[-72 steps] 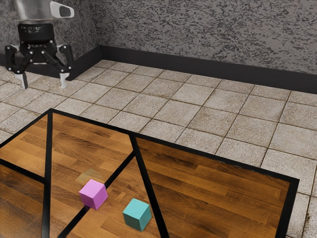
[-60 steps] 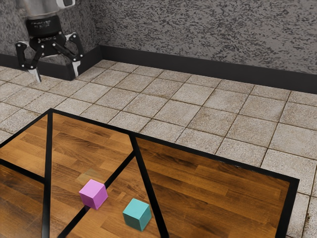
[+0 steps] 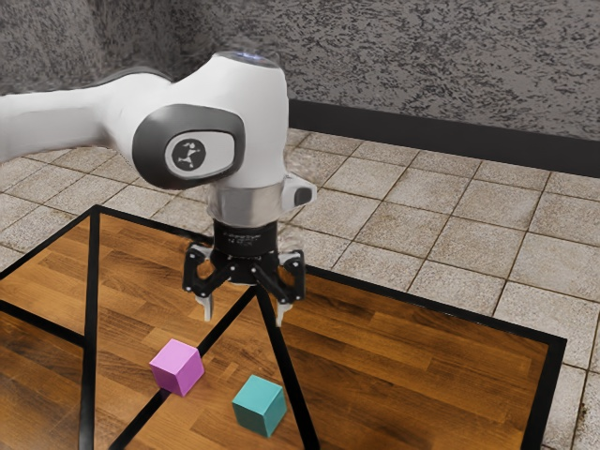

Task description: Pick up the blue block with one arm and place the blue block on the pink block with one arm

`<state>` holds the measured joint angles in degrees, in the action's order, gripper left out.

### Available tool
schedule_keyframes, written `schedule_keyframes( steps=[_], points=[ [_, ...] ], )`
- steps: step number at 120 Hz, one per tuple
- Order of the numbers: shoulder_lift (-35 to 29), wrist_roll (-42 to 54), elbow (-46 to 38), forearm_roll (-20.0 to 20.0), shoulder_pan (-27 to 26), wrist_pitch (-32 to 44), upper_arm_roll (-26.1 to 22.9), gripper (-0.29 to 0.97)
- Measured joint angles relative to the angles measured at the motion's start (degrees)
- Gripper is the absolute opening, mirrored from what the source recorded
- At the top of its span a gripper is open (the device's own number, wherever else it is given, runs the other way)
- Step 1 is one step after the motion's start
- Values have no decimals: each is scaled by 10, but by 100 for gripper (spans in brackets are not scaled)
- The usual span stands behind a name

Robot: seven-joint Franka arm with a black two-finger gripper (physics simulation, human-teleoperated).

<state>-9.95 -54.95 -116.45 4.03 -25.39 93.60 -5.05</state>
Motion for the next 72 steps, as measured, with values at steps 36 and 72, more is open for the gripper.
schedule_keyframes(
  steps=[36, 72],
  points=[
    [-13, 77, -171, 12, 6, 268, -1, 68],
    [19, 149, -231, 16, 28, 363, -1, 68]
  ],
)
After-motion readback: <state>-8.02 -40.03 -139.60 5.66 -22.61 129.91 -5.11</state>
